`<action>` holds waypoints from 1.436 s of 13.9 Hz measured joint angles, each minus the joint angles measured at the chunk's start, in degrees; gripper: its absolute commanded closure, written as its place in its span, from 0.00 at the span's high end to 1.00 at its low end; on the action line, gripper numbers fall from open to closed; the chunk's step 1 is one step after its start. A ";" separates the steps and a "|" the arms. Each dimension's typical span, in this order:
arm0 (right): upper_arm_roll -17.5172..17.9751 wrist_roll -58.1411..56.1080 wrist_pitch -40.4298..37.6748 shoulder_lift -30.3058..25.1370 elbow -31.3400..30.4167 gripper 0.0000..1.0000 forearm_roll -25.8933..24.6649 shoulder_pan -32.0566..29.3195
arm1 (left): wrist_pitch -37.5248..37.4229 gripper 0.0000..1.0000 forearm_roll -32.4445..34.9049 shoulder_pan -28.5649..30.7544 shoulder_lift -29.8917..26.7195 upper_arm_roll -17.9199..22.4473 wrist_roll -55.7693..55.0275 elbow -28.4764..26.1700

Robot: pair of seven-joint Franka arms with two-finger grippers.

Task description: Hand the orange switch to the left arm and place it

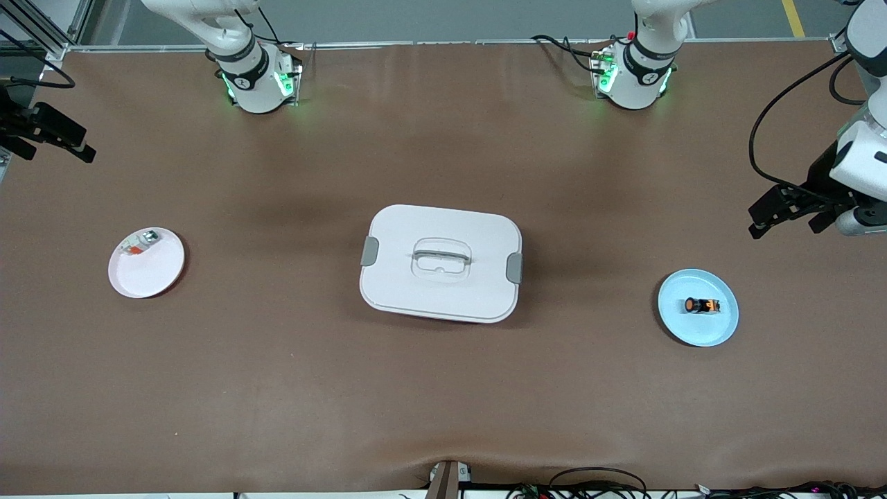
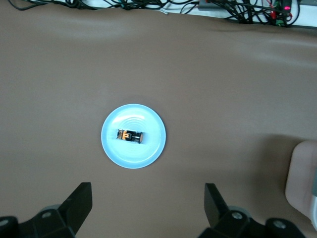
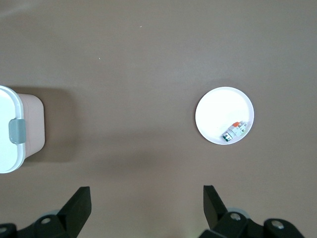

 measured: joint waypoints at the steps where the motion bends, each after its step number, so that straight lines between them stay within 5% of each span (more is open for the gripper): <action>1: 0.08 -0.01 0.02 0.00 0.00 1.00 0.00 0.00 | 0.00 1.00 -0.06 -3.06 0.07 2.73 0.00 0.02; 6: 0.41 -0.20 0.10 -0.01 0.00 1.00 -0.22 0.26 | -0.01 1.00 -0.14 -17.90 0.27 16.52 -0.68 0.66; 14: 0.48 -0.74 0.24 -0.03 0.00 1.00 -0.32 0.29 | -1.40 1.00 -0.14 -18.97 4.31 17.47 -0.68 6.18; 20: 0.43 -0.79 0.24 -0.03 0.00 1.00 -0.33 0.28 | -13.67 1.00 -0.14 -19.02 7.73 17.49 -0.68 15.25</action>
